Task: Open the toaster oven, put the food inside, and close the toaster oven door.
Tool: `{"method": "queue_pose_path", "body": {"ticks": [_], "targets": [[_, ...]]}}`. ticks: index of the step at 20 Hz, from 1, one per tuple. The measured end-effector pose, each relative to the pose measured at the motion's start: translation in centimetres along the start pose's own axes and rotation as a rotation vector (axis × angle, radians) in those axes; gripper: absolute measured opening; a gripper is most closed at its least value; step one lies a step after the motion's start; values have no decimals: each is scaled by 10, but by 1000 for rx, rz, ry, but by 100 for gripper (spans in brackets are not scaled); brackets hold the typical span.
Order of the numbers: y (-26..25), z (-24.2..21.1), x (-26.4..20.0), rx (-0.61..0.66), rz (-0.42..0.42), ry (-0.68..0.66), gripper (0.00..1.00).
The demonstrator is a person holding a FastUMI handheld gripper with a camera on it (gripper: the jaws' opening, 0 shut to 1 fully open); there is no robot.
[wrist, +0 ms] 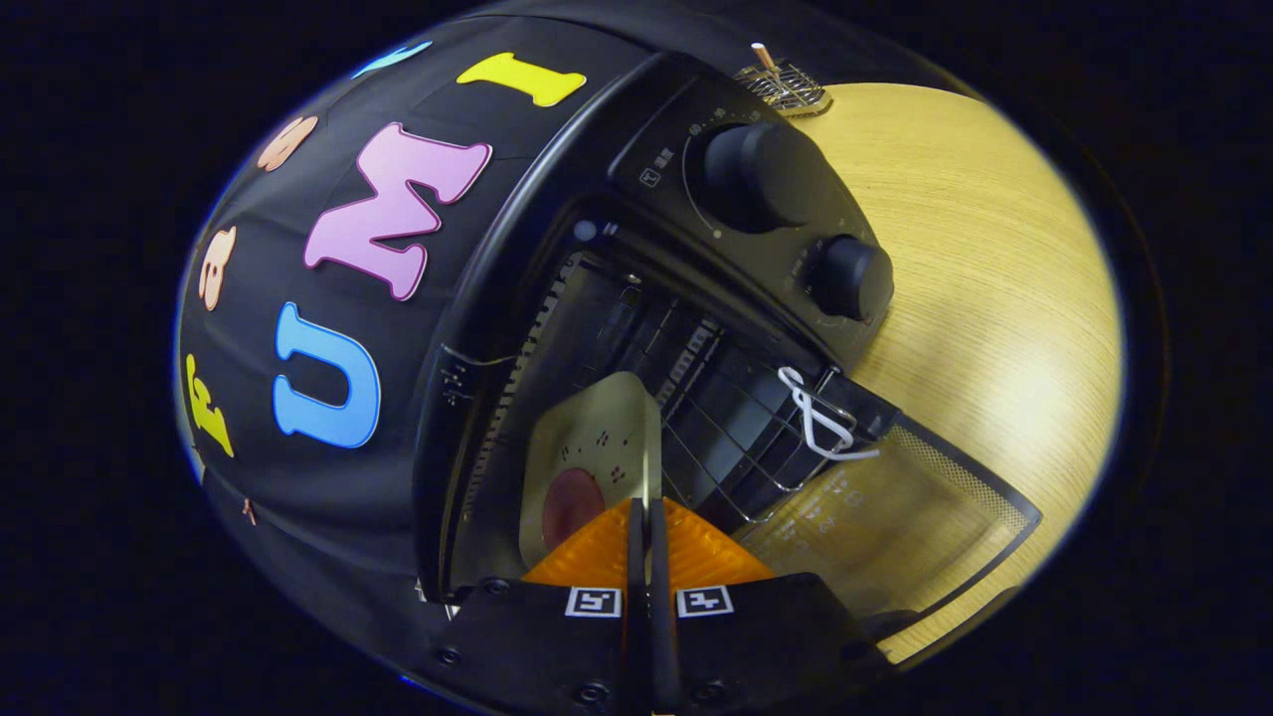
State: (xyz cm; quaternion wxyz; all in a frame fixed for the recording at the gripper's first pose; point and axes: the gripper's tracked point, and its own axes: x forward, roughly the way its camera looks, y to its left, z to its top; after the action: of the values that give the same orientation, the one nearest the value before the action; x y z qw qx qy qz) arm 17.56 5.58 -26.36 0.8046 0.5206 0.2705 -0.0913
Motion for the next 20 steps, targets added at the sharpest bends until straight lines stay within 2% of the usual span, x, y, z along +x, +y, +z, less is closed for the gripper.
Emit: {"method": "queue_pose_path", "body": {"ticks": [6,9,10,16,17,19,20], "targets": [[-8,5,2,-15,-55,-23,7],[-4,3,-3,-27,-39,-3,12],[-4,3,-6,-31,-39,2,24],[-3,-10,-39,-126,0,22,82],[-4,-16,-46,-144,8,33,82],[-8,-26,-59,-179,11,55,96],[-9,-28,-65,-198,10,60,98]]}}
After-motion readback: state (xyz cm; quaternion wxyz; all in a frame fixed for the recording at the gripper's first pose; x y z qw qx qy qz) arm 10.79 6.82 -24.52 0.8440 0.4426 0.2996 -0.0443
